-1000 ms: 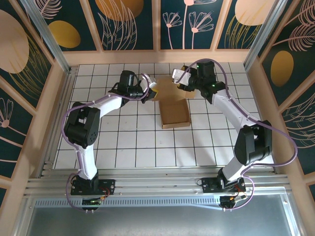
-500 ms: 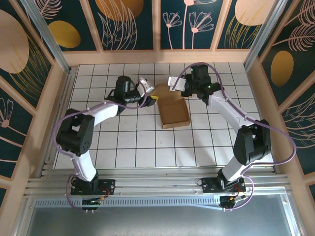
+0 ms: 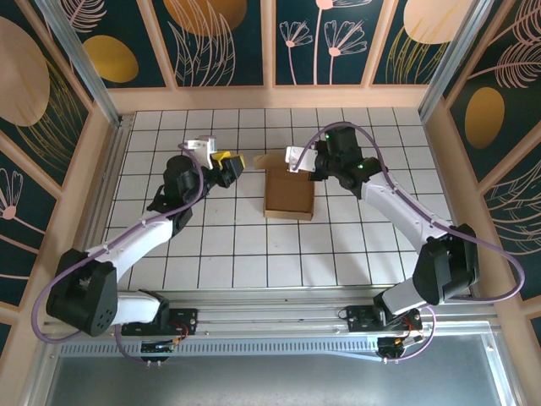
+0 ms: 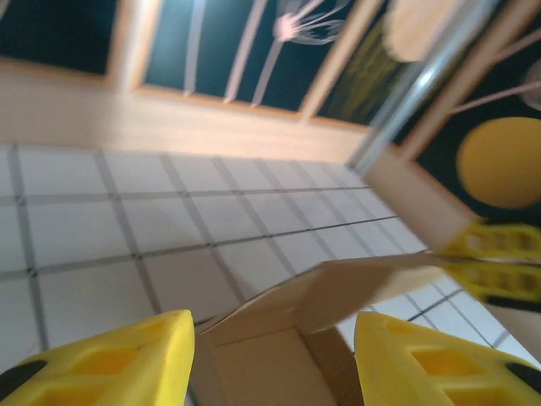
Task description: Fold the paper box
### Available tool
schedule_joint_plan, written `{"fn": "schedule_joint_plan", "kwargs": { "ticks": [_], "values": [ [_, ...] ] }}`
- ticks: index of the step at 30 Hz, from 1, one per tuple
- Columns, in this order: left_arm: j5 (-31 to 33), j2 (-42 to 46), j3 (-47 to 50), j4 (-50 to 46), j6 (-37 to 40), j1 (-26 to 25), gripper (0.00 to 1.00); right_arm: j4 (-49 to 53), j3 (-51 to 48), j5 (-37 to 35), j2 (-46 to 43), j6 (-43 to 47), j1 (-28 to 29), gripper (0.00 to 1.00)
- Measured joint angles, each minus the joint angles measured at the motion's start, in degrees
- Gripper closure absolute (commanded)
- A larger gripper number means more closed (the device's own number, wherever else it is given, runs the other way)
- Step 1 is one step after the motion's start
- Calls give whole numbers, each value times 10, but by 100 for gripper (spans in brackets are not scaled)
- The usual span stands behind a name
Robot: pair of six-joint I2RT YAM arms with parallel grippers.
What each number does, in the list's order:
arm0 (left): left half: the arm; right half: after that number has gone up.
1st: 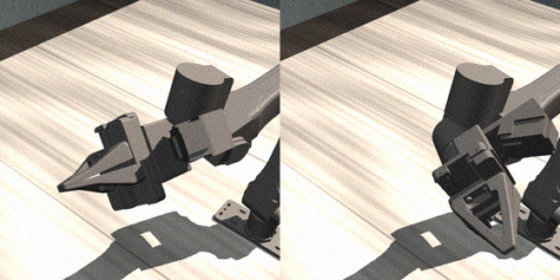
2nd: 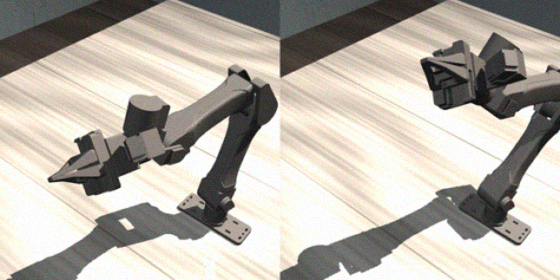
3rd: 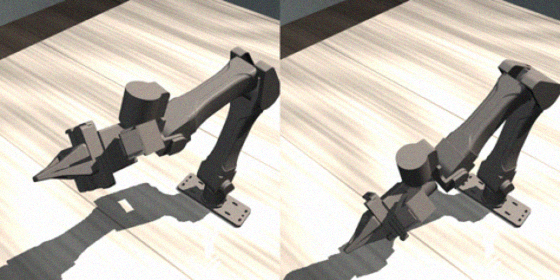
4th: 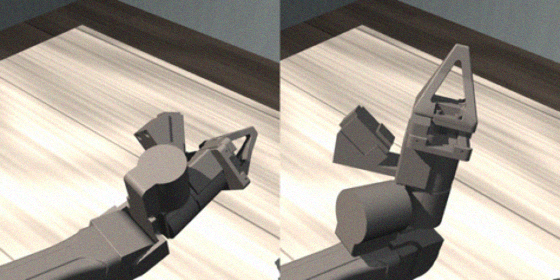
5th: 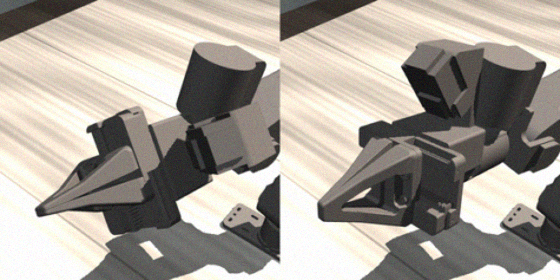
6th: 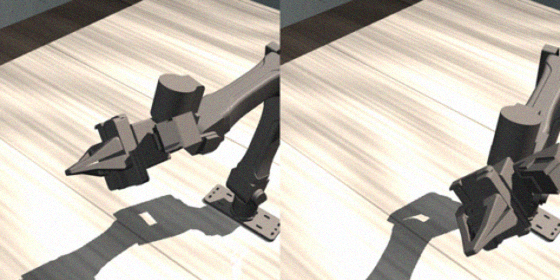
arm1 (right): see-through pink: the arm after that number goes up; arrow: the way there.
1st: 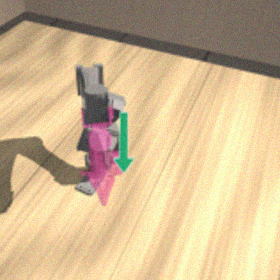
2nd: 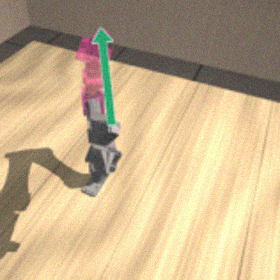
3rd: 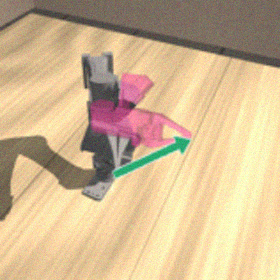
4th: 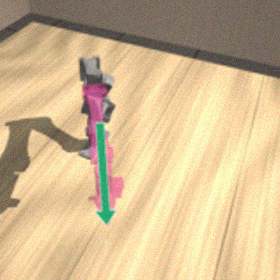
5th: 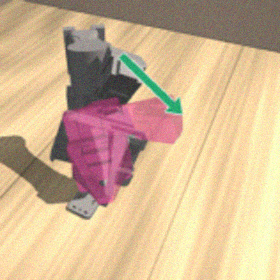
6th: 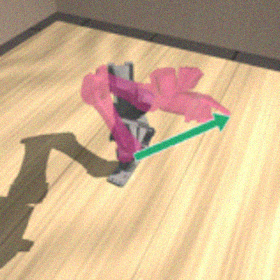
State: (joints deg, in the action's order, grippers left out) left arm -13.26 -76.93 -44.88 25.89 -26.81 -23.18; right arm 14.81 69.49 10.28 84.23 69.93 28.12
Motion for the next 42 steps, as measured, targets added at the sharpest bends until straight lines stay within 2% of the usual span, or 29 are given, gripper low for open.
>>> {"fn": "schedule_joint_plan", "kwargs": {
  "ticks": [4, 8, 11, 14, 17, 24, 30, 37, 42],
  "values": [
    [44, -71, -66, -76, -58, 14, 51, -3, -10, 0, -14, -11, 9, 90],
    [46, -170, -150, -131, -85, 30, 59, -5, -16, 0, -21, -15, 9, 90],
    [26, -236, -201, -146, -95, 33, 65, -5, -17, 0, -21, -17, 9, 90],
    [-25, -269, -205, -152, -100, 33, 72, -6, -17, 0, -21, -17, 11, 90],
    [-74, -278, -186, -152, -101, 33, 77, -11, -21, -8, -21, -17, 17, 90],
    [-149, -275, -137, -144, -103, 31, 78, -29, -36, -29, -21, -17, 44, 89],
    [-176, -271, -136, -132, -104, 22, 83, -32, -39, -48, -21, -17, 59, 89],
    [-193, -271, -136, -130, -101, -4, 83, -48, -55, -60, -24, -25, 69, 89],
    [-183, -269, -133, -141, -89, -5, 81, -52, -64, -61, -25, -28, 71, 88]
  ]
}}
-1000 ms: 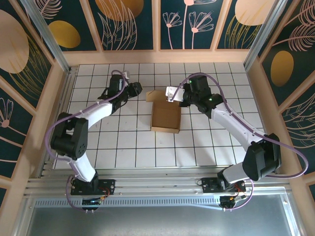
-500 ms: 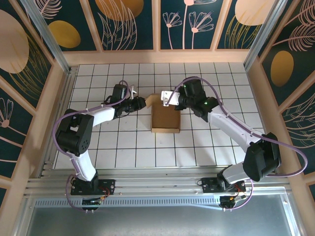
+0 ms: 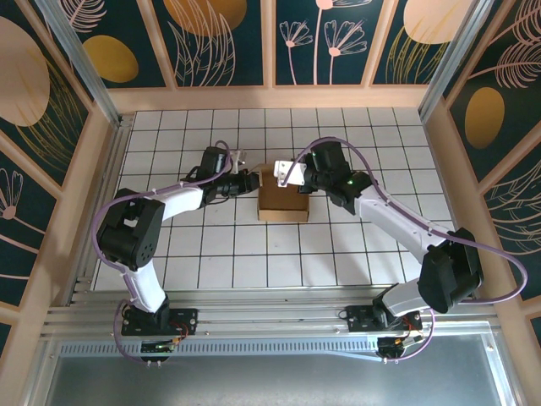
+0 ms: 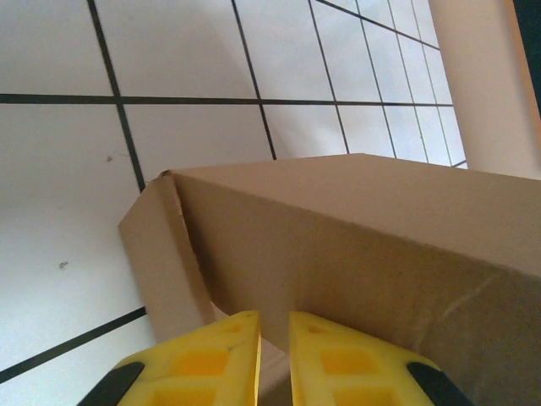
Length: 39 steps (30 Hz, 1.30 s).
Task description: Fold the paper box
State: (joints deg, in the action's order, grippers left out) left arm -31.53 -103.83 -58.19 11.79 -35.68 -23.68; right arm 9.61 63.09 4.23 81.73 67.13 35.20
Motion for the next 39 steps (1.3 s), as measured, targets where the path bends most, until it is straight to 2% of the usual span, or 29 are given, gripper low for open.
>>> {"fn": "schedule_joint_plan", "kwargs": {
  "ticks": [9, 11, 13, 15, 20, 22, 25, 28, 31, 34, 36, 39],
  "values": [
    [53, 53, 54, -26, 24, 0, 69, -4, -35, -18, -28, -2, 23, 81],
    [70, 67, 55, -32, 28, 0, 69, -4, -38, -22, -33, -6, 24, 73],
    [92, 83, 56, -33, 34, 0, 68, -5, -39, -29, -35, -11, 26, 54],
    [110, 99, 57, -33, 41, 0, 68, -7, -39, -33, -37, -17, 30, 41],
    [144, 118, 60, -35, 50, 0, 68, -17, -39, -33, -55, -76, 37, 32],
    [156, 123, 65, -36, 51, 0, 68, -30, -40, -33, -77, -136, 37, 23],
    [167, 139, 83, -35, 52, 0, 68, -75, -69, -46, -146, -259, 30, 17],
    [166, 179, 122, -35, 58, 0, 60, -132, -146, -22, -247, -378, -27, 16],
    [151, 236, 156, -35, 80, 0, 51, -175, -235, 40, -311, -448, -138, 16],
    [133, 311, 180, -15, 126, 0, 49, -183, -289, 107, -301, -444, -213, 17],
    [123, 356, 194, 20, 170, 0, 48, -185, -317, 149, -269, -421, -237, 21],
    [115, 369, 197, 56, 210, 0, 48, -204, -337, 198, -221, -398, -255, 23]
  ]
}}
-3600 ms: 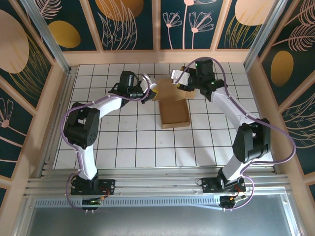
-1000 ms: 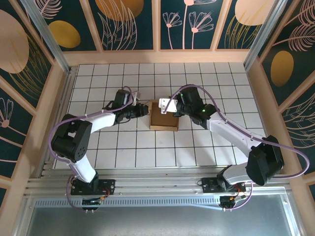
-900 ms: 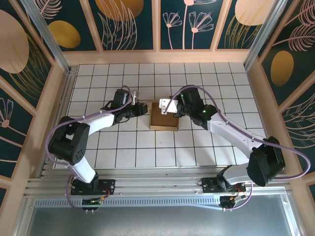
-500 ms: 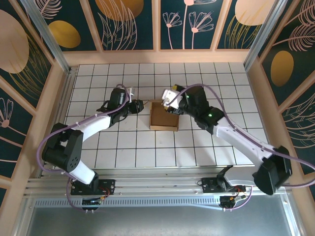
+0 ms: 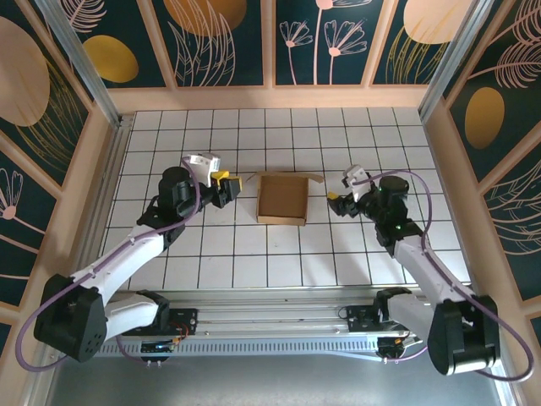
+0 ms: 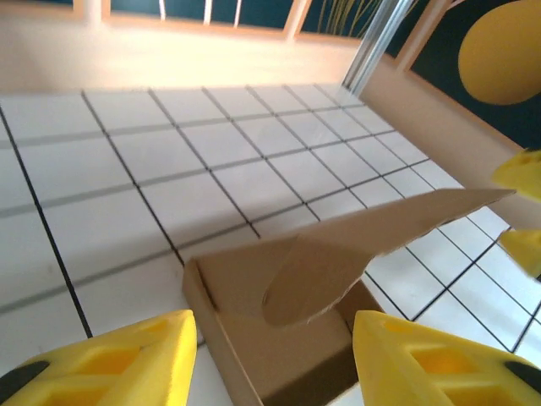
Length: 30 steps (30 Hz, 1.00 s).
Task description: Fold the paper box
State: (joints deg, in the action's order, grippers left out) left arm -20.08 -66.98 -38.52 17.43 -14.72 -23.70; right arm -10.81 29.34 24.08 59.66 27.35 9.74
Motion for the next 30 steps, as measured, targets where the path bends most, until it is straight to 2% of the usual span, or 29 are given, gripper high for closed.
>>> {"fn": "schedule_joint_plan", "kwargs": {
  "ticks": [7, 13, 16, 23, 30],
  "values": [
    [36, -83, 0, 9, -11, 1, 48, -112, -4, 71, 104, 24, -2, 29],
    [50, -167, -19, -2, -57, 25, 47, -188, -4, 77, 161, 12, 11, 40],
    [12, -209, -33, 2, -75, 30, 46, -203, 0, 73, 184, 8, 29, 42],
    [-108, -279, -35, 34, -103, 30, 45, -238, 6, 49, 221, -12, 56, 56],
    [-172, -336, -38, 59, -120, 23, 47, -241, 23, 13, 232, -33, 69, 64]
  ]
}}
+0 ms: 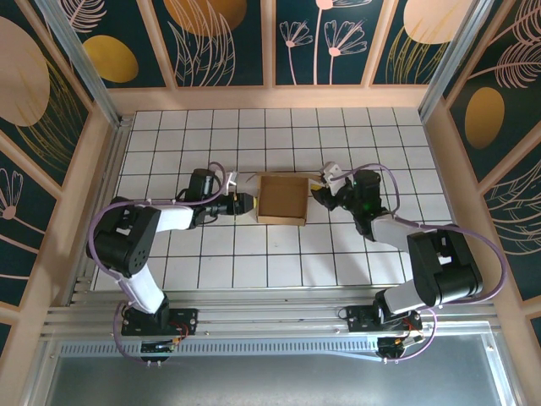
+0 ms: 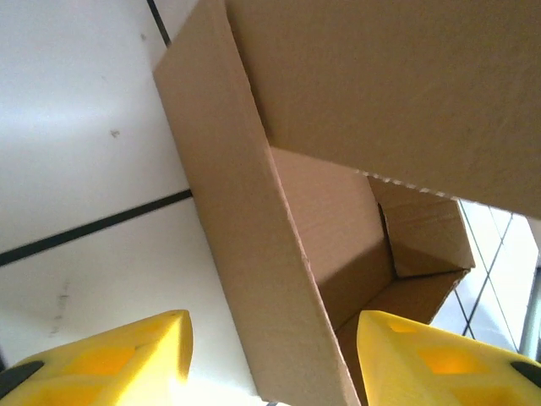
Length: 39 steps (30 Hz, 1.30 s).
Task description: Fold the paper box
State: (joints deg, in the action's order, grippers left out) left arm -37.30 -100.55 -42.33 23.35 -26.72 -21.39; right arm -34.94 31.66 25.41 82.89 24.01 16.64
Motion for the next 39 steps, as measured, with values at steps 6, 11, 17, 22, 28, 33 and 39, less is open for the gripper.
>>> {"fn": "schedule_joint_plan", "kwargs": {
  "ticks": [6, 11, 17, 22, 28, 33, 39],
  "values": [
    [-22, -30, -17, 1, 0, -25, 49, 2, 9, -31, 0, -7, 22, 68],
    [-27, -53, -24, 2, 0, -29, 58, 12, 10, -47, 0, -24, 29, 76],
    [-14, -54, -32, -5, 1, -31, 67, 31, 25, -70, 0, -53, 39, 80],
    [24, -54, -57, -37, 10, -42, 72, 71, 62, -89, 4, -103, 42, 80],
    [72, -43, -64, -57, 21, -56, 72, 130, 108, -119, 15, -164, 51, 80],
    [132, -29, -76, -96, 34, -74, 71, 166, 121, -142, 17, -218, 61, 81],
    [195, -26, -98, -136, 42, -84, 71, 216, 160, -182, 25, -281, 90, 81]
  ]
}}
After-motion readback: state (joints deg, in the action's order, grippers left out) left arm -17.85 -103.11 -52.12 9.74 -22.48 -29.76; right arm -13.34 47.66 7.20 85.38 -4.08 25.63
